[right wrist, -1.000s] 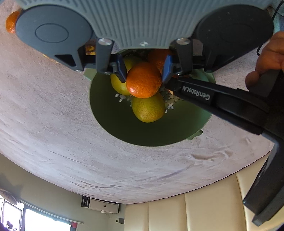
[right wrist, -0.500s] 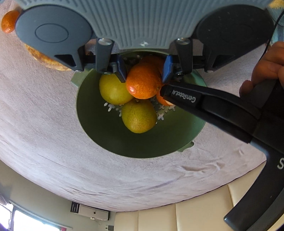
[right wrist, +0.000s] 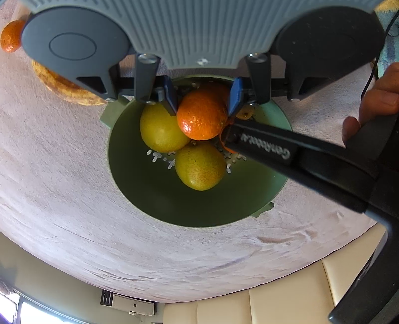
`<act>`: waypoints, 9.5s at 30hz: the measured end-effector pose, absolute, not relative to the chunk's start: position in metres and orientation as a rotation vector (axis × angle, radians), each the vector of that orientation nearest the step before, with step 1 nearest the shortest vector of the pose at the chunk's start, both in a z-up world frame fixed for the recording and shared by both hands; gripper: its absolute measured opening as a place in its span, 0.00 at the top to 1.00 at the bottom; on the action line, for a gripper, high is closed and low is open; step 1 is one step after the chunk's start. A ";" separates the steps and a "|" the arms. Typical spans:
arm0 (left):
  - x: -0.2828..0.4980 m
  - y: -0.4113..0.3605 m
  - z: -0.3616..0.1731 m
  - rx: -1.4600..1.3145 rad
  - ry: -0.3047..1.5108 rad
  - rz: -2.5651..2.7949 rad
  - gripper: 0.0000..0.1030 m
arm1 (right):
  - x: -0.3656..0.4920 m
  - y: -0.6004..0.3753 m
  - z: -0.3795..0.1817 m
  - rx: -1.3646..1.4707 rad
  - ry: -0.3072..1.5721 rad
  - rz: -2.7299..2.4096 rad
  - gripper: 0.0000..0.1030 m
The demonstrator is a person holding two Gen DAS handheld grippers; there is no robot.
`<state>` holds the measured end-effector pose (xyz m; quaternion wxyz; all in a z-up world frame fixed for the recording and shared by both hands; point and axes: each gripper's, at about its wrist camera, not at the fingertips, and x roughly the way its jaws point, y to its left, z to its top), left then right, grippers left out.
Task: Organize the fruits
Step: 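Open the left tool to drop the brown fruit while the right tool releases the tangerine, then move both open tools back toward the remaining tangerines, then grasp a tangerine with the left tool while the right tool grasps another tangerine, then carry both tangerines over the green colander with both tools, then lower the left tool's tangerine into the colander while the right tool lowers its tangerine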
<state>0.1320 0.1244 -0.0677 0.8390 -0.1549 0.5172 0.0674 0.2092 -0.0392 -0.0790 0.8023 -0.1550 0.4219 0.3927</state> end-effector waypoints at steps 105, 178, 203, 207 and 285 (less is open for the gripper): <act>0.100 -0.059 -0.069 -0.202 0.902 -0.236 0.57 | 0.189 -0.278 -0.072 -0.172 0.893 0.320 0.51; 0.158 -0.084 -0.105 -0.101 0.915 -0.174 0.50 | 0.278 -0.260 -0.115 -0.104 0.884 0.222 0.57; 0.109 -0.045 -0.035 -0.103 0.825 -0.139 0.50 | 0.221 -0.244 -0.041 -0.140 0.775 0.251 0.57; 0.104 -0.028 -0.022 -0.125 0.797 -0.104 0.50 | 0.214 -0.235 -0.029 -0.144 0.750 0.276 0.57; 0.147 0.113 -0.075 -0.110 1.022 0.241 0.46 | 0.215 -0.057 -0.075 -0.284 0.843 0.828 0.57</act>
